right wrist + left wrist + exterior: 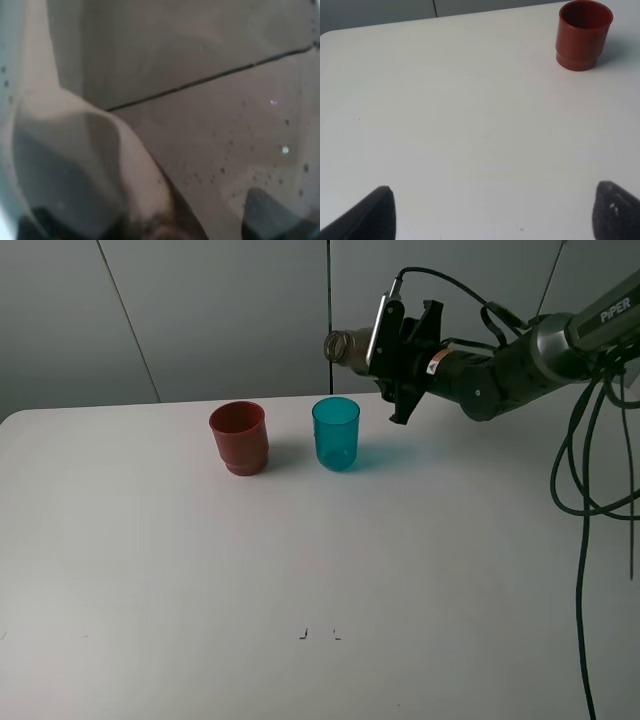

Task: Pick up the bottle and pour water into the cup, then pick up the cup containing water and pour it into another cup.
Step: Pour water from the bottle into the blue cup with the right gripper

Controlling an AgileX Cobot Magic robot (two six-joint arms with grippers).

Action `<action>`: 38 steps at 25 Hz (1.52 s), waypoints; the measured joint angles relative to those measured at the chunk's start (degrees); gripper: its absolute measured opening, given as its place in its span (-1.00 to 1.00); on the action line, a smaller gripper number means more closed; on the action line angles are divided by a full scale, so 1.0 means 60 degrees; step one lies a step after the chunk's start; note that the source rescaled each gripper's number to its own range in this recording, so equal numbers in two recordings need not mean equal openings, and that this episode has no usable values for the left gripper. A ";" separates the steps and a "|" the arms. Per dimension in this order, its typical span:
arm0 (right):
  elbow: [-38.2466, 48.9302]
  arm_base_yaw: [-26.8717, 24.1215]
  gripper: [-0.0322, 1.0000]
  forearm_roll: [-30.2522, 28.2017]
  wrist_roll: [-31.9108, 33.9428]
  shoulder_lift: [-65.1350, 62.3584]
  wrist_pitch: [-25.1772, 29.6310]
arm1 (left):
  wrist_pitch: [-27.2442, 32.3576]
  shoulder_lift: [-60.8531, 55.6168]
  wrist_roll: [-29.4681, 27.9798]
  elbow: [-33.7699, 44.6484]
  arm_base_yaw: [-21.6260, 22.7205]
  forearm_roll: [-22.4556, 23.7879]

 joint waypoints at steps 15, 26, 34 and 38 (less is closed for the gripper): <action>0.0000 -0.0080 -0.91 0.0017 -0.1229 0.0000 0.0000 | 0.0000 0.0000 0.0000 0.0000 0.0000 0.0000; 0.0000 -0.0210 -0.91 -0.0085 -0.1699 0.0000 0.0000 | 0.0000 0.0000 0.0000 0.0000 0.0000 0.0000; 0.0000 -0.0210 -0.91 -0.0394 -0.2003 0.0000 0.0000 | 0.0000 0.0000 0.0000 0.0000 0.0000 0.0000; 0.0000 -0.0227 -0.91 -0.0563 -0.2262 0.0000 0.0000 | 0.0000 0.0000 0.0000 0.0000 0.0000 0.0000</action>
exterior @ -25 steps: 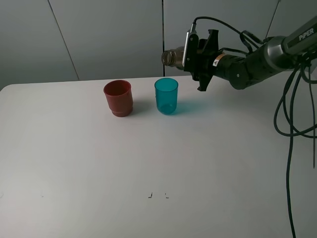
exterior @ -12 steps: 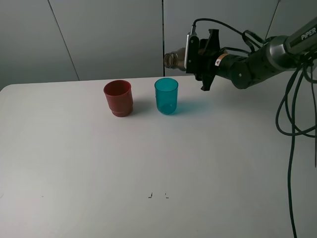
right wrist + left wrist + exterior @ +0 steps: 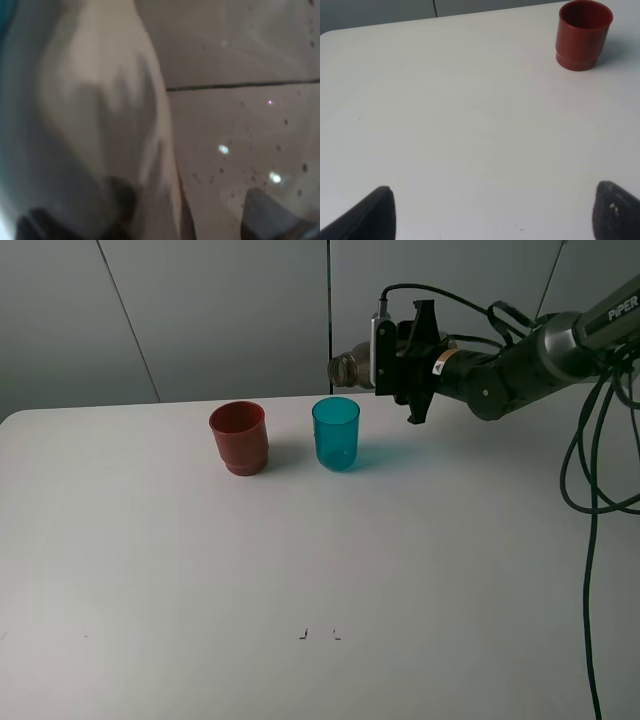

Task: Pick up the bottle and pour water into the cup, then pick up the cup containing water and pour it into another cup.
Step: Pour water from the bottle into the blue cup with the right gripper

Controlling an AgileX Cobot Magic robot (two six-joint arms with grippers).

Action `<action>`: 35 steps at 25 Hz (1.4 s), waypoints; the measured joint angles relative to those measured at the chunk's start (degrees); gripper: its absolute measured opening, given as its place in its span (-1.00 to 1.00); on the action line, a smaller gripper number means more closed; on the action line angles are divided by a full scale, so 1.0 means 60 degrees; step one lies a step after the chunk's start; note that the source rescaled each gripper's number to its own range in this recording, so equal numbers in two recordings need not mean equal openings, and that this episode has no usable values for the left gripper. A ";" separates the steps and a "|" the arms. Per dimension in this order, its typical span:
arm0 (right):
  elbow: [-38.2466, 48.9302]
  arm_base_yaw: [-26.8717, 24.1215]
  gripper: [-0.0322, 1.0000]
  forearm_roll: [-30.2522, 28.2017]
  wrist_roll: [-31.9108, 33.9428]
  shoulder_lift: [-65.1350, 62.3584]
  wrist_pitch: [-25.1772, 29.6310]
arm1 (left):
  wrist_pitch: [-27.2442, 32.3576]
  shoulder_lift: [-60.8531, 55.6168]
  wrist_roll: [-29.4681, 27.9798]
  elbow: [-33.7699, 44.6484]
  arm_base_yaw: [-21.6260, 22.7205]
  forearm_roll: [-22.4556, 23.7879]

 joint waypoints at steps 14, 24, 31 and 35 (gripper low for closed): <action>0.0000 0.0000 -0.91 -0.0054 -0.0548 0.0000 0.0000 | 0.0000 0.0000 0.0000 0.0000 0.0000 0.0000; 0.0000 0.0000 -0.91 -0.0035 -0.1016 0.0000 0.0000 | 0.0000 0.0000 0.0000 0.0000 0.0000 0.0000; 0.0000 0.0000 -0.91 0.0009 -0.1237 0.0000 0.0000 | 0.0000 0.0000 0.0000 0.0000 0.0000 0.0000; -0.0039 0.0000 -0.91 0.0009 -0.1276 0.0000 0.0000 | 0.0000 0.0000 0.0000 0.0000 0.0000 0.0000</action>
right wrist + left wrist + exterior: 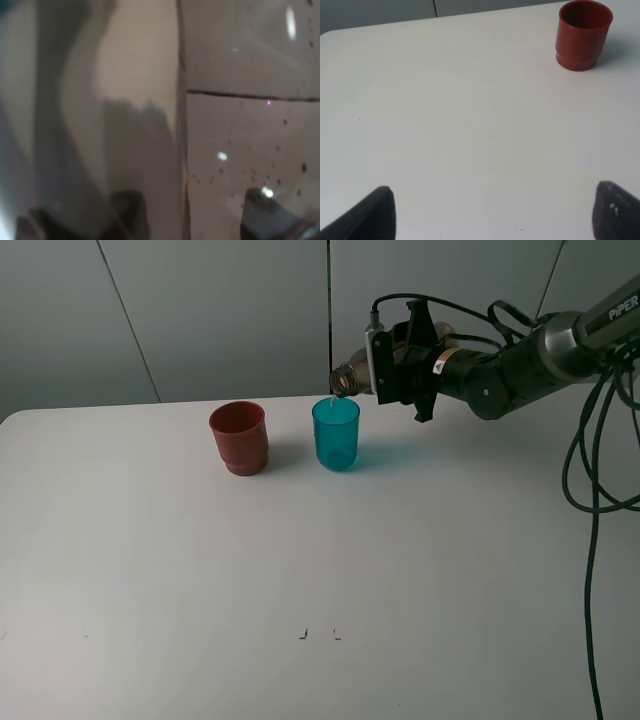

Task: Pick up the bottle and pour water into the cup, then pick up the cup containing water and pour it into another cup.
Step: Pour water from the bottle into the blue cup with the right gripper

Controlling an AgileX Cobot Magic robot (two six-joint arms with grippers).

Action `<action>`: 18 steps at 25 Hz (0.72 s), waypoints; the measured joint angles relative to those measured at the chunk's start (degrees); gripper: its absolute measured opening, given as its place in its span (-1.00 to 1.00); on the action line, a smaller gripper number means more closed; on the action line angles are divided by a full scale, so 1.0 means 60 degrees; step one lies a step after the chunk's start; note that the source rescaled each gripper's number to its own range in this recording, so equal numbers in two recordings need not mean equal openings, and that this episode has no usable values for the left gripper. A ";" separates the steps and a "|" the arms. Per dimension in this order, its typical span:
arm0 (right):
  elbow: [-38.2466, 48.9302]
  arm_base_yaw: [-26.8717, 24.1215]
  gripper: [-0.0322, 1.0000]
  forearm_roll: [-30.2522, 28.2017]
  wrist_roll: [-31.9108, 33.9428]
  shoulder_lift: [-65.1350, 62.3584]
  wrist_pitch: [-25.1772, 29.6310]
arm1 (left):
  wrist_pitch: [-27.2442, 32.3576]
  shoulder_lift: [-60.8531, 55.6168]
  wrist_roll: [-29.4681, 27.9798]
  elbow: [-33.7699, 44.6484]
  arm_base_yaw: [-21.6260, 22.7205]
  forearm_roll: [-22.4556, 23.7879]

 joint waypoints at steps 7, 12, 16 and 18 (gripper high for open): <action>-0.0014 0.0000 -0.91 0.0016 -0.0035 0.0000 -0.0073 | 0.0000 0.0000 0.0000 0.0000 0.0000 0.0000; -0.0014 -0.0018 -0.91 0.0016 -0.0138 0.0000 -0.0073 | 0.0000 0.0000 0.0000 0.0000 0.0000 0.0000; -0.0144 -0.0039 -0.91 0.0065 -0.0185 0.0000 -0.0073 | 0.0000 0.0000 0.0065 0.0000 0.0000 0.0000; -0.0252 -0.0039 -0.91 0.0065 -0.0204 0.0000 -0.0073 | 0.0000 0.0000 0.0000 0.0000 0.0000 0.0000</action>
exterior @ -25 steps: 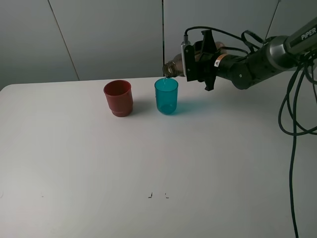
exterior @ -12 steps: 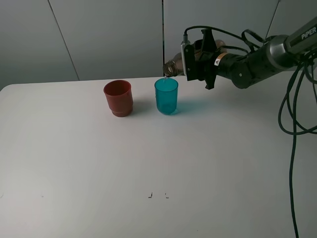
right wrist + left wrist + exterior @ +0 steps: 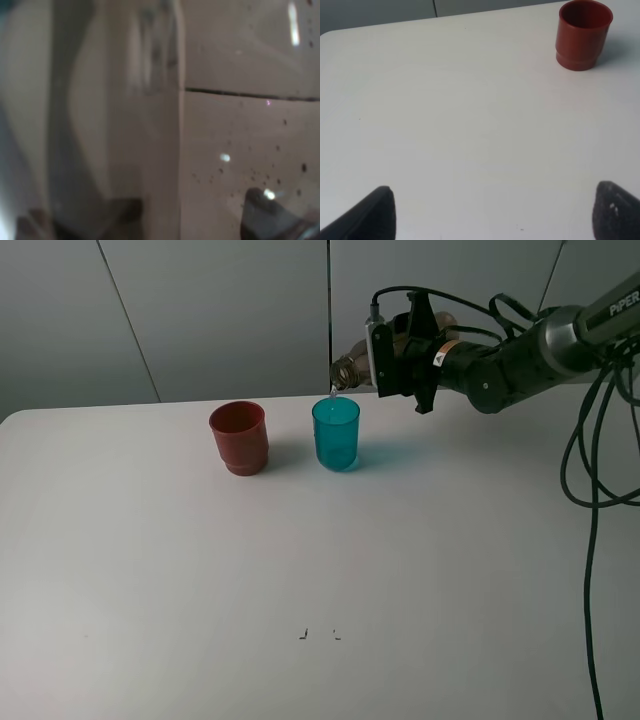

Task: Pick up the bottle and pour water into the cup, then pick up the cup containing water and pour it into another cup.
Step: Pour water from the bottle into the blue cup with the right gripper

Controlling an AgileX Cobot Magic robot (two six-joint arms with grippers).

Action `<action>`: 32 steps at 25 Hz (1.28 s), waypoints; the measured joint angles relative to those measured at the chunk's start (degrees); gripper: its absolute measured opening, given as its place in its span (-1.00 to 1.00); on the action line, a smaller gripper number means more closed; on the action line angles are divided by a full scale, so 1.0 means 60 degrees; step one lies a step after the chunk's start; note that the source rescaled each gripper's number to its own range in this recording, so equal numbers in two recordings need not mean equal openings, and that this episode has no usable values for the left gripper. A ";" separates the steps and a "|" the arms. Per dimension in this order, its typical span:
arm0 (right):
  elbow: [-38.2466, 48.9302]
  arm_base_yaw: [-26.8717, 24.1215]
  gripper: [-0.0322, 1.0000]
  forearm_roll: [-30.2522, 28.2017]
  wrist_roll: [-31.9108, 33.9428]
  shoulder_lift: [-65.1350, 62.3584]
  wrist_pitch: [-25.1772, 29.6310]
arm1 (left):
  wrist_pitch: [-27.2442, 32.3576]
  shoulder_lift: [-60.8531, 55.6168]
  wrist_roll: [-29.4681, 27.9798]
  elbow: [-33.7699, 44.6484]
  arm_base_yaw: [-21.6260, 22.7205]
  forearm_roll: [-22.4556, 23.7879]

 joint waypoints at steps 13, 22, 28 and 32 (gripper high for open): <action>-0.0044 -0.0172 -0.91 0.0000 -0.0212 0.0000 0.0000 | 0.0000 0.0000 0.0065 0.0000 0.0000 0.0000; -0.0044 -0.0194 -0.91 0.0000 -0.0515 0.0000 0.0000 | 0.0000 0.0000 0.0065 0.0000 0.0000 0.0000; -0.0044 -0.0257 -0.91 -0.0036 -0.0631 0.0000 0.0000 | 0.0000 0.0000 0.0065 0.0000 0.0000 0.0000; -0.0044 -0.0278 -0.91 -0.0051 -0.0762 0.0000 0.0000 | 0.0000 0.0000 0.0065 0.0000 0.0000 0.0000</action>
